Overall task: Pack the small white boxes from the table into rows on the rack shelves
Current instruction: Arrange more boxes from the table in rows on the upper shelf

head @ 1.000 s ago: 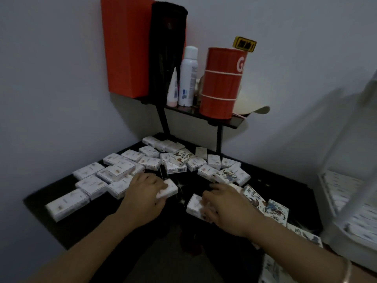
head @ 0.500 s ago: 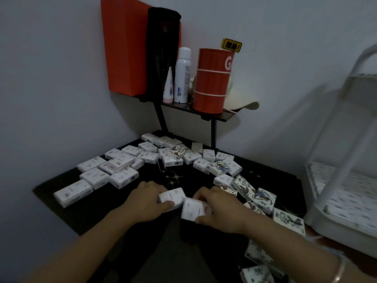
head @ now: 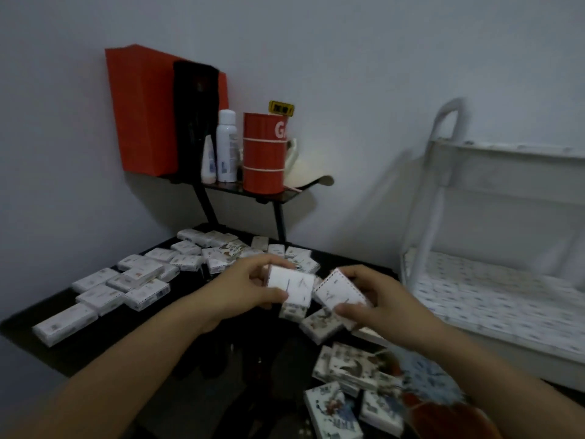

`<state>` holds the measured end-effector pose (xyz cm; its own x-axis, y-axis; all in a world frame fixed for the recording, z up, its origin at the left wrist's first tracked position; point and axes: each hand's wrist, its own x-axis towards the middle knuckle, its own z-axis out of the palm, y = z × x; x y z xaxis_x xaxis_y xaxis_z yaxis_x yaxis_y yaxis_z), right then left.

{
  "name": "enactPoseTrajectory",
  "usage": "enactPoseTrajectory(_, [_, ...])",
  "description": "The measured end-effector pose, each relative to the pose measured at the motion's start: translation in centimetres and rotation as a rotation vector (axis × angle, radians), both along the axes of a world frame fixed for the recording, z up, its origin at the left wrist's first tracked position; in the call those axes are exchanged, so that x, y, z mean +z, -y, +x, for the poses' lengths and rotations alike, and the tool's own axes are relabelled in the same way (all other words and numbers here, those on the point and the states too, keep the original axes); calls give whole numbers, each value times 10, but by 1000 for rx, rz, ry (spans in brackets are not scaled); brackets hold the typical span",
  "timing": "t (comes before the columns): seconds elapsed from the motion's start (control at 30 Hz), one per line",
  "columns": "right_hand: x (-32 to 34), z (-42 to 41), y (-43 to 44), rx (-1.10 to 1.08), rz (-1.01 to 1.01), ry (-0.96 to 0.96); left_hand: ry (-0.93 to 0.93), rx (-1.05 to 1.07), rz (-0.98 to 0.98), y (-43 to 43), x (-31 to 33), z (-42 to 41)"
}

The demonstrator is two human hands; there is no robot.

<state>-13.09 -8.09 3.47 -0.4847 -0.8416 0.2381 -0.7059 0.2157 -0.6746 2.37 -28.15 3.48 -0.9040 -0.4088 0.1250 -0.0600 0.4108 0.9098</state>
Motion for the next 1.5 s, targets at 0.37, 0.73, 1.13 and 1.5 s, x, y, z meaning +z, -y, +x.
enactPoseTrajectory(0.37, [127,-40,-178,-330,-195,-225,-268,-335,-155,-141,157,-107])
enactPoseTrajectory(0.73, [230,-122,-236,-567,-361,-269,-391,-253,-326,-202,268,-252])
enactPoseTrajectory(1.13, [272,-281,-162,-562,-11,239,-251,-18,-372,-186,280,-400])
enactPoseTrajectory(1.5, [257,-347,-129,-698,113,59,-219,184,-938,-186,300,-444])
